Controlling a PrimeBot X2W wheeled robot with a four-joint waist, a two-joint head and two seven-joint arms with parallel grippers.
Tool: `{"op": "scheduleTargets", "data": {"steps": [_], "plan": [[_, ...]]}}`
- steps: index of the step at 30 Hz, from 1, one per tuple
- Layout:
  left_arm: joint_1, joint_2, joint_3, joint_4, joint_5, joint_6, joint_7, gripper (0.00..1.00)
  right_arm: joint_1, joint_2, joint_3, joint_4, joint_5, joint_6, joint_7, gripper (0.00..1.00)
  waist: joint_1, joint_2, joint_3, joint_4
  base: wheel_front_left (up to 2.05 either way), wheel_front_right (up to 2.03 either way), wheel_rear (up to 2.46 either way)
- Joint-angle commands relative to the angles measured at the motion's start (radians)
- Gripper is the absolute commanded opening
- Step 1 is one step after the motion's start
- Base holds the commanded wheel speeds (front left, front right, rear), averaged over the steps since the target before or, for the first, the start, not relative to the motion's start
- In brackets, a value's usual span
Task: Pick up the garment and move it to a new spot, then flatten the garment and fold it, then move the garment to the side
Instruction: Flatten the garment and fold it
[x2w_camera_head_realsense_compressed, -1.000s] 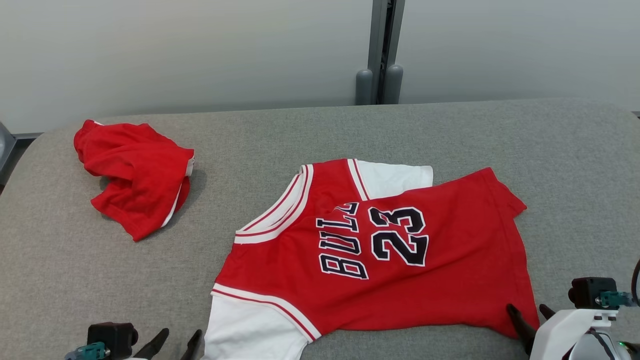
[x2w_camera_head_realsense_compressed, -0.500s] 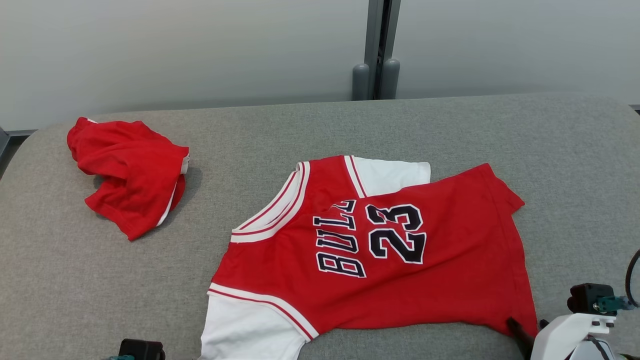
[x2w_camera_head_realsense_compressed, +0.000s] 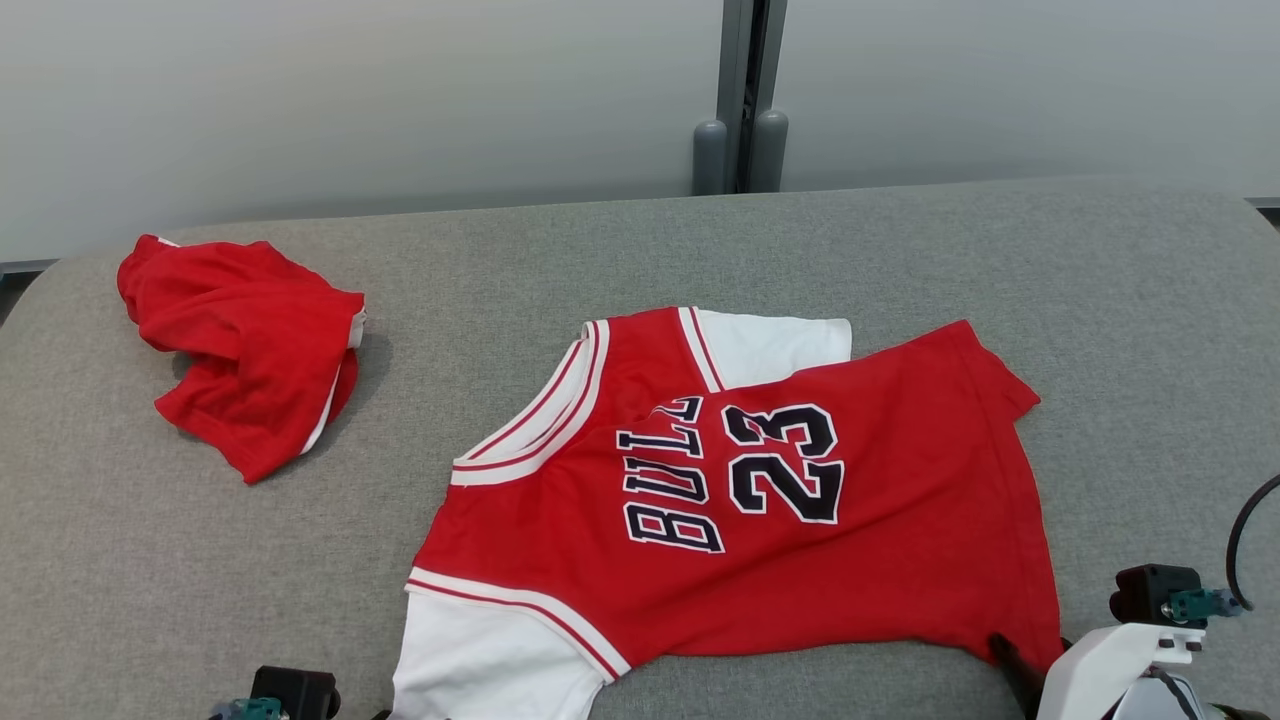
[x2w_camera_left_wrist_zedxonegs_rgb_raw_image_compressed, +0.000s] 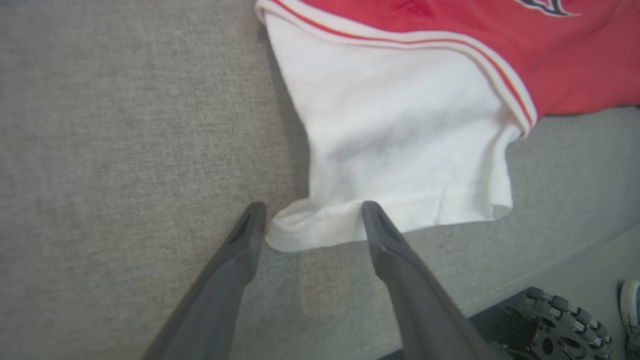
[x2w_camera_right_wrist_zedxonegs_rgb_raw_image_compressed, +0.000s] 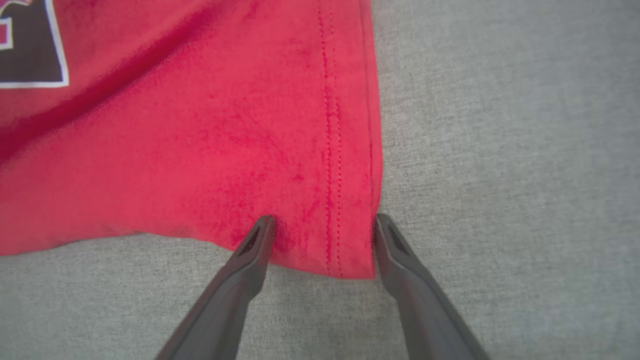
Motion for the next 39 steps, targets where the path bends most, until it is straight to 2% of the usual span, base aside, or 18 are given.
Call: {"op": "scheduleTargets", "data": {"steps": [1,6,7,8,9,10,11,12,14,20,24,33,39], "plan": [[-0.014,0.002,-0.005,0.013,-0.007,-0.001,0.0,1.0,0.003,0.003,0.008,0.011,0.005,0.001,0.003,1.0,0.0,0.0,0.0,0.0,0.0,0.0,0.0],[-0.033,0.007,-0.034,0.041,-0.033,-0.001,-0.012,1.0,-0.003,0.007,0.02,0.028,0.011,0.001,-0.006,1.0,0.0,0.0,-0.001,-0.001,0.0,0.0,0.0],[-0.034,0.01,-0.039,0.046,-0.037,-0.001,-0.012,0.86,-0.004,0.007,0.021,0.031,0.012,0.001,-0.008,0.93,0.0,0.0,-0.001,-0.001,0.0,0.0,0.0],[-0.036,0.012,-0.044,0.052,-0.042,-0.001,-0.013,0.71,-0.006,0.006,0.023,0.033,0.012,0.002,-0.013,0.78,0.0,0.0,-0.001,-0.001,0.0,0.0,0.0],[-0.039,0.015,-0.048,0.057,-0.045,-0.001,-0.015,0.42,-0.007,0.004,0.025,0.035,0.011,0.002,-0.015,0.66,0.0,0.0,-0.002,-0.001,0.0,0.0,0.0],[-0.041,0.016,-0.051,0.061,-0.049,-0.001,-0.017,0.31,-0.008,0.002,0.026,0.036,0.011,0.002,-0.019,0.49,0.0,0.0,-0.002,-0.001,0.0,0.0,0.0],[-0.043,0.018,-0.055,0.065,-0.053,-0.001,-0.018,0.04,-0.01,0.001,0.027,0.037,0.011,0.002,-0.025,0.45,0.0,0.0,-0.003,-0.001,0.0,0.0,0.0],[-0.044,0.018,-0.059,0.067,-0.054,-0.002,-0.018,0.0,-0.011,-0.001,0.029,0.036,0.011,0.001,-0.028,0.3,0.0,0.0,-0.004,-0.001,0.0,0.0,0.0],[-0.044,0.024,-0.063,0.071,-0.06,-0.001,-0.021,0.0,-0.013,-0.005,0.031,0.035,0.013,0.001,-0.038,0.0,0.0,0.0,-0.007,0.0,0.0,0.0,0.0],[-0.044,0.039,-0.068,0.074,-0.074,-0.001,-0.028,0.0,-0.019,-0.02,0.053,0.022,0.025,0.001,-0.063,0.0,0.0,0.0,-0.017,0.002,0.0,0.0,0.0],[-0.038,0.052,-0.054,0.027,-0.077,0.011,-0.035,0.0,-0.024,-0.019,0.059,-0.019,0.073,0.001,-0.09,0.0,0.0,0.0,-0.024,0.002,0.0,0.0,0.0],[0.031,0.097,0.021,-0.181,-0.122,0.069,-0.017,0.0,0.006,-0.057,0.061,-0.176,0.144,0.001,-0.152,0.0,0.0,0.0,-0.037,0.002,0.0,0.0,0.0],[0.079,0.134,0.048,-0.318,-0.163,0.091,0.057,0.0,0.035,-0.08,0.059,-0.264,0.166,0.001,-0.105,0.0,0.0,0.0,-0.037,0.002,0.0,0.0,0.0]]}}
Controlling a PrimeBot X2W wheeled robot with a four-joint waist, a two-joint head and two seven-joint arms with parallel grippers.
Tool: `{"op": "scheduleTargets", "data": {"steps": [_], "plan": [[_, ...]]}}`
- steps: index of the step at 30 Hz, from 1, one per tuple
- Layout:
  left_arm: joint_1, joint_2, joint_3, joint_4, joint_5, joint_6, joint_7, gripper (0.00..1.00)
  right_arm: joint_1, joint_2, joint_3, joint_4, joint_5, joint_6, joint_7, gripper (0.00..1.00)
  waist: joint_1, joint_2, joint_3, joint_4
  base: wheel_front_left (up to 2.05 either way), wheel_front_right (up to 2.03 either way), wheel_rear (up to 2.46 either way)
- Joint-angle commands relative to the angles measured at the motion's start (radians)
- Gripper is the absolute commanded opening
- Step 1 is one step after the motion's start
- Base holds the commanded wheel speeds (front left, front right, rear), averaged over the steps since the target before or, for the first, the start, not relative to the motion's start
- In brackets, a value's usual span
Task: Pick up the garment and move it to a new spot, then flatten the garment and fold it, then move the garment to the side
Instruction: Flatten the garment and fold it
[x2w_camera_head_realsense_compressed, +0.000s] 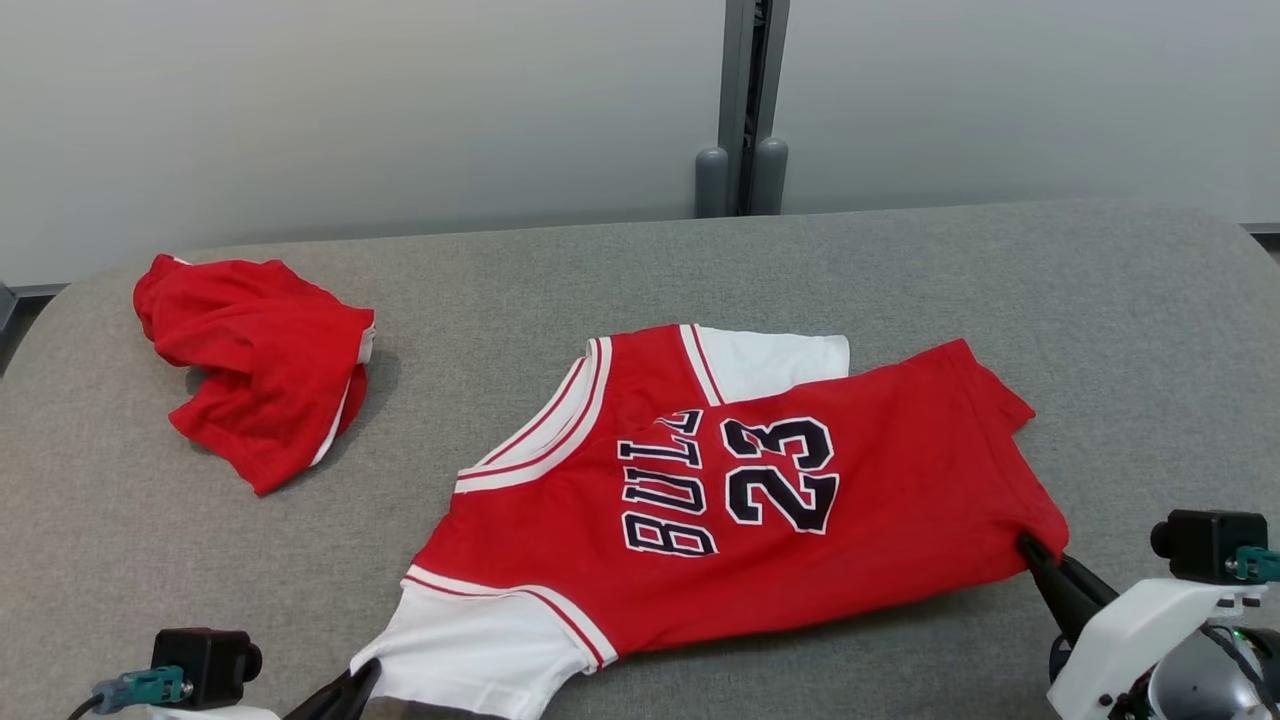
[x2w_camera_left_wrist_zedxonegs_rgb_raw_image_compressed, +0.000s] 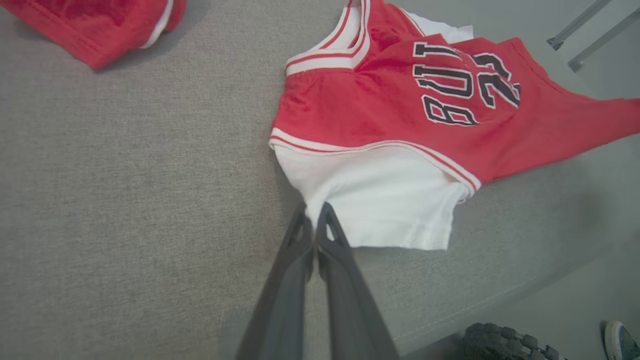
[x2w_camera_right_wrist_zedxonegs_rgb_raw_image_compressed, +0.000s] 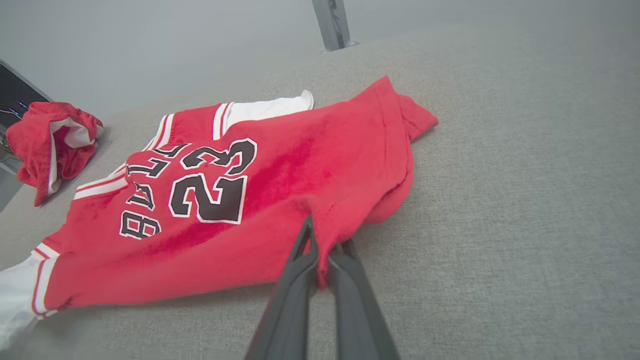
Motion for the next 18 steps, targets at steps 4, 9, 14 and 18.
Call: {"op": "scheduleTargets", "data": {"steps": [4,9,14,18], "plan": [[0.028,0.031,0.012,-0.092,-0.043,0.009,0.064,0.0,0.035,-0.029,0.001,-0.073,0.016,0.002,0.061,0.0,0.0,-0.0001,0.004,0.001,0.0,0.0,0.0],[-0.042,0.06,0.012,-0.132,-0.019,0.014,0.098,0.0,0.018,-0.038,0.009,-0.116,0.018,0.002,0.092,0.0,0.0,-0.0001,0.031,0.001,0.0,0.0,0.0],[-0.17,0.07,0.001,-0.114,-0.024,-0.018,0.12,0.0,-0.059,-0.04,0.023,-0.136,0.013,0.002,0.07,0.0,0.0,-0.0001,0.084,-0.004,0.0,0.0,0.0],[-0.297,0.097,-0.001,-0.063,-0.044,-0.045,0.159,0.0,-0.168,-0.051,0.047,-0.106,0.021,0.002,0.053,0.0,0.0,-0.0001,0.142,-0.016,0.0,0.0,0.0]]}}
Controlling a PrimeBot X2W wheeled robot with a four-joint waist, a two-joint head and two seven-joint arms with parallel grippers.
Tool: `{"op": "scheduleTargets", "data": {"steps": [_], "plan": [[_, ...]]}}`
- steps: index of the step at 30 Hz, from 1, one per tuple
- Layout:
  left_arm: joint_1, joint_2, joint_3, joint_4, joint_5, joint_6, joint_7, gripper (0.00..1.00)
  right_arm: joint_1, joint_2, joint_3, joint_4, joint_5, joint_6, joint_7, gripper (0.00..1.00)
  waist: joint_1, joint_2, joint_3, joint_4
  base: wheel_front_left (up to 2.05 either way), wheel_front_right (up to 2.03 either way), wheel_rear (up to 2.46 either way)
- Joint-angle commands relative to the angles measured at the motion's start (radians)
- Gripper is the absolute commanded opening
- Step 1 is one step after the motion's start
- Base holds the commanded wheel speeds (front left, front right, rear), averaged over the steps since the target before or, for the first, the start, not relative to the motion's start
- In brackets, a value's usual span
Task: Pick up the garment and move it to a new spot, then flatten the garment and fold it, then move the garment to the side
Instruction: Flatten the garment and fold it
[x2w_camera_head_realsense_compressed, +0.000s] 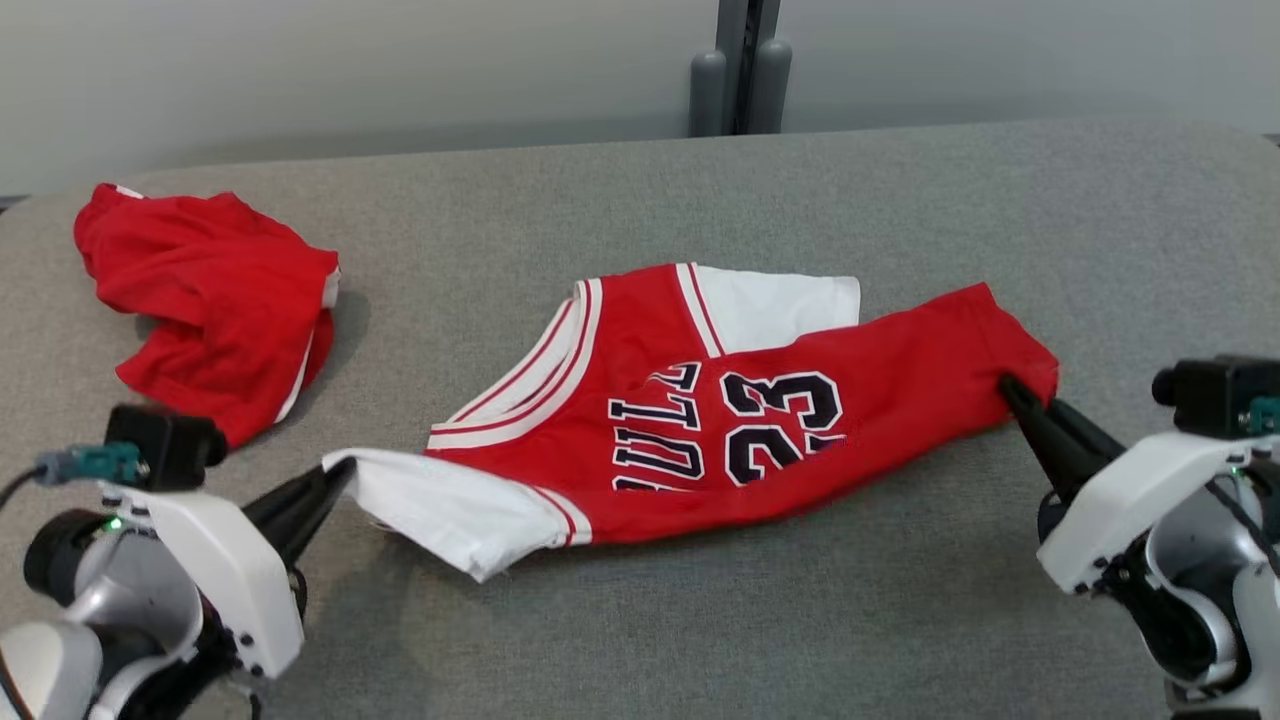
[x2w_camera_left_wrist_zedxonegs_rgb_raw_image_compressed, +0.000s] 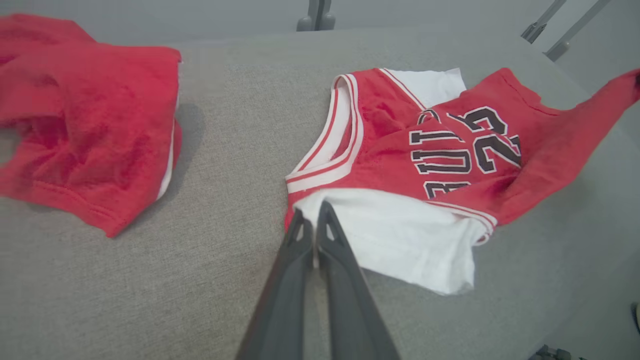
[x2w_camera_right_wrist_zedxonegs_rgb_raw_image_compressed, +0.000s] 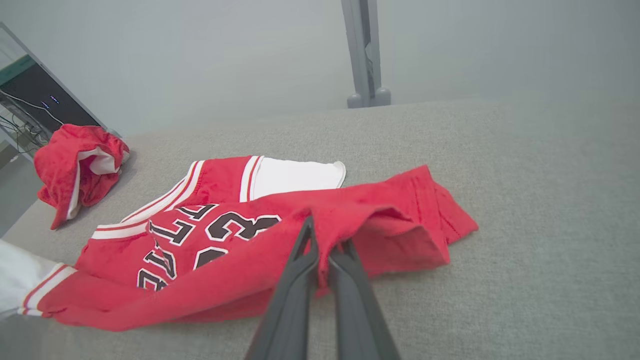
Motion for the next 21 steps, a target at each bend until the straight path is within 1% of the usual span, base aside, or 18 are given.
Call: {"op": "scheduleTargets", "data": {"steps": [1,5,9,11,12,15,17,18,19,21], "plan": [[-0.066,0.011,0.001,0.022,-0.019,-0.013,0.016,0.0,-0.053,-0.017,0.01,0.022,-0.004,0.002,-0.007,0.0,0.0,-0.0001,0.049,-0.012,0.0,0.0,0.0],[-0.228,0.044,-0.006,0.093,-0.068,-0.034,0.089,0.0,-0.191,-0.045,0.051,0.068,0.013,0.002,0.008,0.0,0.0,-0.0001,0.112,-0.014,0.0,0.0,0.0],[-0.429,0.066,-0.022,0.177,-0.11,-0.044,0.152,0.0,-0.354,-0.078,0.107,0.119,0.049,0.002,0.027,0.0,0.0,-0.0001,0.188,-0.017,0.0,0.0,0.0],[-0.533,0.072,-0.034,0.221,-0.12,-0.049,0.174,0.0,-0.447,-0.1,0.152,0.143,0.072,0.002,0.031,0.0,0.0,-0.0001,0.228,-0.019,0.0,0.0,0.0],[-0.63,0.09,-0.06,0.268,-0.106,-0.05,0.197,0.0,-0.54,-0.117,0.208,0.164,0.107,0.002,0.02,0.0,0.0,-0.0001,0.264,-0.02,0.0,0.0,0.0],[-0.779,0.098,-0.087,0.34,-0.118,-0.05,0.208,0.0,-0.683,-0.156,0.281,0.218,0.138,0.002,-0.005,0.0,0.0,-0.0001,0.31,-0.022,0.0,0.0,0.0],[-0.87,0.111,-0.112,0.382,-0.119,-0.051,0.206,0.0,-0.778,-0.162,0.328,0.256,0.163,0.002,-0.03,0.0,0.0,-0.0001,0.332,-0.028,0.0,0.0,0.0],[-0.87,0.111,-0.112,0.382,-0.119,-0.051,0.206,0.0,-0.778,-0.162,0.328,0.256,0.163,0.002,-0.03,0.0,0.0,-0.0001,0.332,-0.028,0.0,0.0,0.0],[-0.961,0.123,-0.137,0.422,-0.12,-0.051,0.203,0.0,-0.868,-0.178,0.362,0.298,0.179,0.002,-0.056,0.0,0.0,-0.0001,0.355,-0.029,0.0,0.0,0.0],[-1.053,0.129,-0.164,0.462,-0.123,-0.051,0.201,0.0,-0.956,-0.197,0.393,0.338,0.188,0.002,-0.079,0.0,0.0,-0.0001,0.38,-0.027,0.0,0.0,0.0]]}}
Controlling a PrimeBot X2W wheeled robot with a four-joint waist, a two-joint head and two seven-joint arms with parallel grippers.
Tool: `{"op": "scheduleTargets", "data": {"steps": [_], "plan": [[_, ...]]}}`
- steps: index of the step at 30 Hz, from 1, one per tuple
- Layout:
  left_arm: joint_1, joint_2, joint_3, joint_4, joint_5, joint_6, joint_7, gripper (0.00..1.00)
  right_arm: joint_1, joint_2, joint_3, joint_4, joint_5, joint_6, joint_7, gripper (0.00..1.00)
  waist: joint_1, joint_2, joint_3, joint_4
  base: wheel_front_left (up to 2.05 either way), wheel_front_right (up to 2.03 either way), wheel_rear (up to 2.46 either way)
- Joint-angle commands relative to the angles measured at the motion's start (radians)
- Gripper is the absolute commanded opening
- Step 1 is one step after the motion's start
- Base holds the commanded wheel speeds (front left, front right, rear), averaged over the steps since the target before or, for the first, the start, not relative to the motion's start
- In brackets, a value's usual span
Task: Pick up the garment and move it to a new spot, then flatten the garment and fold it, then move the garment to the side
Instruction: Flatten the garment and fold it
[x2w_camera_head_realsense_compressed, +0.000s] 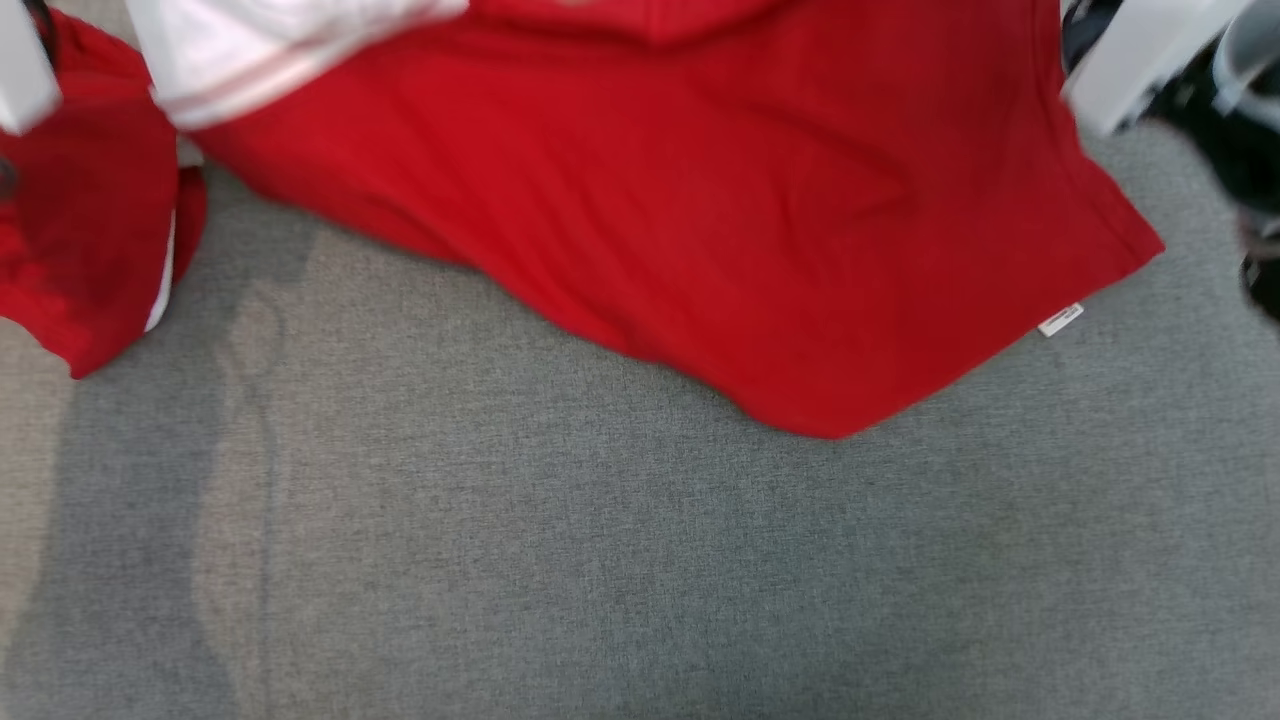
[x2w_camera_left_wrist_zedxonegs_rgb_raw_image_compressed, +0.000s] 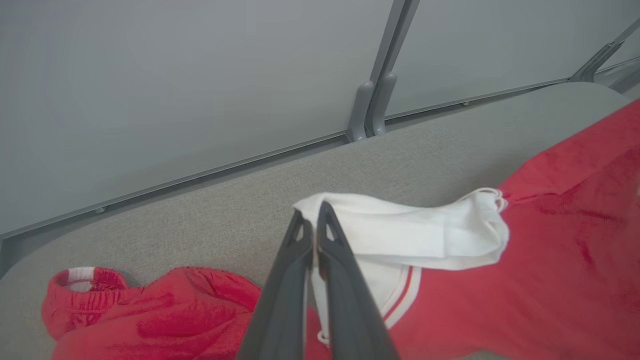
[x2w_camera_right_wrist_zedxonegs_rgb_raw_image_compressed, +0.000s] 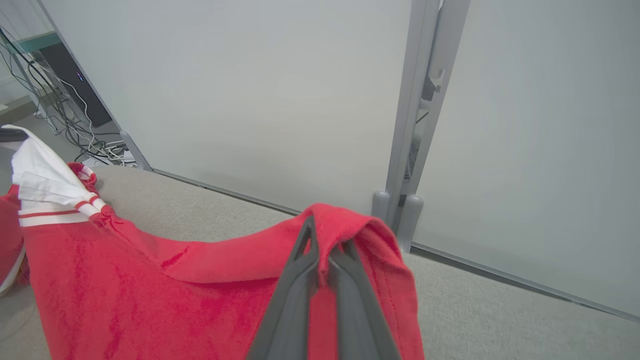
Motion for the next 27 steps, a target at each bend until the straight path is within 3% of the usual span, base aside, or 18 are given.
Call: {"op": "scheduleTargets", "data": {"steps": [1,8,15,22,27], "plan": [[-0.042,0.008,-0.007,0.014,-0.003,-0.001,-0.002,0.0,-0.036,-0.017,0.008,0.015,0.005,0.002,-0.014,0.0,0.0,0.0,0.035,-0.001,0.0,0.0,0.0],[-0.326,0.002,-0.095,0.133,-0.014,-0.002,-0.09,0.0,-0.341,-0.047,0.066,0.136,0.031,0.002,-0.16,0.0,0.0,0.0,0.123,0.014,0.0,0.0,0.0],[-0.554,-0.003,-0.18,0.246,0.009,-0.002,-0.257,0.0,-0.597,-0.05,0.141,0.265,0.036,0.002,-0.285,0.0,0.0,0.0,0.184,0.019,0.0,0.0,0.0],[-0.737,-0.014,-0.206,0.378,0.046,-0.001,-0.526,0.0,-0.759,-0.042,0.159,0.421,0.008,0.001,-0.433,0.0,0.0,0.0,0.21,0.022,0.0,0.0,0.0],[-0.798,-0.023,-0.259,0.45,0.027,-0.001,-0.612,0.0,-0.803,-0.021,0.146,0.546,0.005,0.001,-0.52,0.0,0.0,0.0,0.207,0.03,0.0,0.0,0.0]]}}
